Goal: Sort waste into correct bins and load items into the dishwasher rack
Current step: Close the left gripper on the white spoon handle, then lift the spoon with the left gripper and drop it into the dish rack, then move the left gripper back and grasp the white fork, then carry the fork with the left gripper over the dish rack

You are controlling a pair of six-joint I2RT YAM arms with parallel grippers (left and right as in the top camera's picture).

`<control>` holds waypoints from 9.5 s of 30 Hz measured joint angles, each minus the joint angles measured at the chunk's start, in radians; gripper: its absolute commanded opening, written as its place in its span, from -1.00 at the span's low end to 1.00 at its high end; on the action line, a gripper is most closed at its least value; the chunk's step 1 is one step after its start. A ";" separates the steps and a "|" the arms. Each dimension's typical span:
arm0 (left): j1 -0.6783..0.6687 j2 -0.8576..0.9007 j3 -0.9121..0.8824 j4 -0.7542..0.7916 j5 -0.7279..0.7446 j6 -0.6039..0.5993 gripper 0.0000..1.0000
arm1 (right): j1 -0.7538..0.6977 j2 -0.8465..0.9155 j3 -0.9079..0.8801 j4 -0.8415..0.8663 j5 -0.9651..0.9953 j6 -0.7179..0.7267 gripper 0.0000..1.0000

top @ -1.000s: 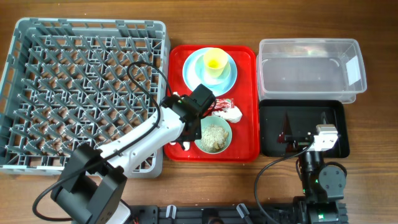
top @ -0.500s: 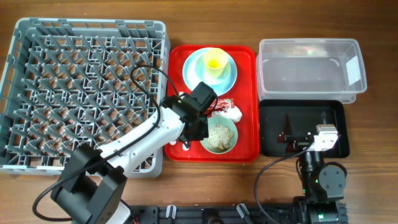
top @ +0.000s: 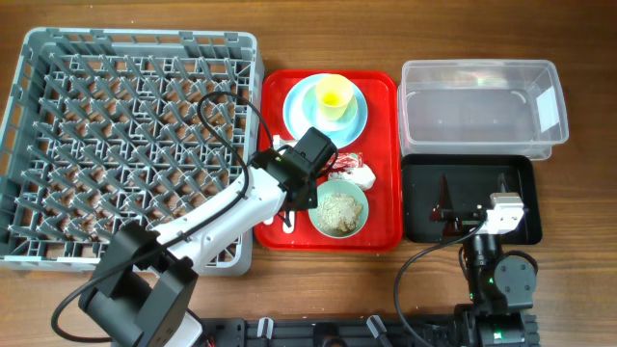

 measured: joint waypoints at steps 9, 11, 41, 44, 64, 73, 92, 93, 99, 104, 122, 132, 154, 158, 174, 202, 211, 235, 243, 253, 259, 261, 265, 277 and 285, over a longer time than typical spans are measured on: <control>0.000 0.000 -0.027 0.094 -0.042 0.000 -0.69 | 0.000 0.000 0.000 0.000 0.000 0.000 0.99; 0.000 0.000 -0.027 0.098 -0.056 0.000 -0.69 | 0.000 0.000 0.000 0.000 0.000 0.000 0.99; 0.000 0.150 -0.021 0.161 -0.124 0.004 -0.92 | 0.000 0.000 0.000 0.000 0.000 0.000 0.99; 0.000 0.141 -0.017 0.148 -0.151 0.004 -0.92 | 0.000 0.000 0.000 0.000 0.000 0.000 1.00; 0.112 -0.257 0.013 0.047 -0.353 0.274 -0.92 | 0.000 0.000 0.000 0.000 0.000 0.000 0.99; 0.272 -0.257 0.013 0.007 -0.304 0.346 -0.92 | 0.000 0.000 0.000 0.000 0.000 0.000 0.99; 0.289 -0.107 0.014 0.034 -0.241 0.391 -0.92 | 0.000 0.000 0.000 0.000 0.000 0.000 0.99; 0.289 -0.103 0.014 0.043 -0.240 0.391 -0.92 | 0.000 0.000 0.000 0.000 0.000 0.000 0.99; 0.289 -0.085 0.014 0.083 -0.238 0.389 -0.92 | 0.000 0.000 0.000 0.000 0.000 0.000 1.00; 0.289 -0.084 0.014 0.083 -0.238 0.389 -0.30 | 0.000 0.000 0.000 0.000 0.000 0.000 1.00; 0.298 -0.333 0.037 -0.013 -0.043 0.373 -0.75 | 0.000 0.000 0.000 0.000 0.000 0.000 0.99; 0.225 -0.328 0.048 -0.097 0.095 0.242 -0.59 | 0.000 0.000 0.000 0.000 0.000 0.000 1.00; 0.027 0.117 0.028 0.031 -0.157 -0.035 -0.44 | 0.000 0.000 0.000 0.000 0.000 0.000 0.99; 0.027 0.165 0.026 0.034 -0.199 -0.043 -0.38 | 0.000 0.000 0.000 0.000 0.000 0.000 1.00; 0.026 0.173 -0.015 0.129 -0.262 -0.051 -0.50 | 0.000 0.000 0.000 0.000 0.000 0.000 0.99; 0.024 0.128 -0.015 0.161 -0.087 0.010 -0.92 | 0.000 0.000 0.000 0.000 0.000 0.000 0.99; 0.025 -0.133 0.029 0.031 -0.217 0.097 -0.92 | 0.000 0.000 0.000 0.000 0.000 0.000 0.99; 0.294 -0.101 0.049 0.067 -0.337 0.389 -0.92 | 0.000 0.000 0.000 0.000 0.000 0.000 1.00; 0.321 -0.085 0.049 0.068 -0.257 0.423 -0.92 | 0.000 0.000 0.000 0.000 0.000 0.000 0.99; 0.336 -0.081 0.049 0.049 -0.238 0.435 -0.44 | 0.000 0.000 0.000 0.000 0.000 0.000 0.99; 0.336 -0.081 0.049 0.049 -0.238 0.435 -0.59 | 0.000 0.000 0.000 0.000 0.000 0.000 1.00; 0.336 -0.081 0.049 0.049 -0.238 0.437 -0.75 | 0.000 0.000 0.000 0.000 0.000 0.000 0.99; 0.336 -0.081 0.048 0.048 -0.238 0.435 -0.78 | 0.000 0.000 0.000 0.000 0.000 0.000 0.99; 0.341 -0.081 0.048 0.045 -0.240 0.411 -0.67 | 0.000 0.000 0.000 0.000 0.000 0.000 0.99; 0.404 -0.150 0.048 0.071 -0.202 0.348 -0.92 | 0.000 0.000 0.000 0.000 0.000 0.000 0.99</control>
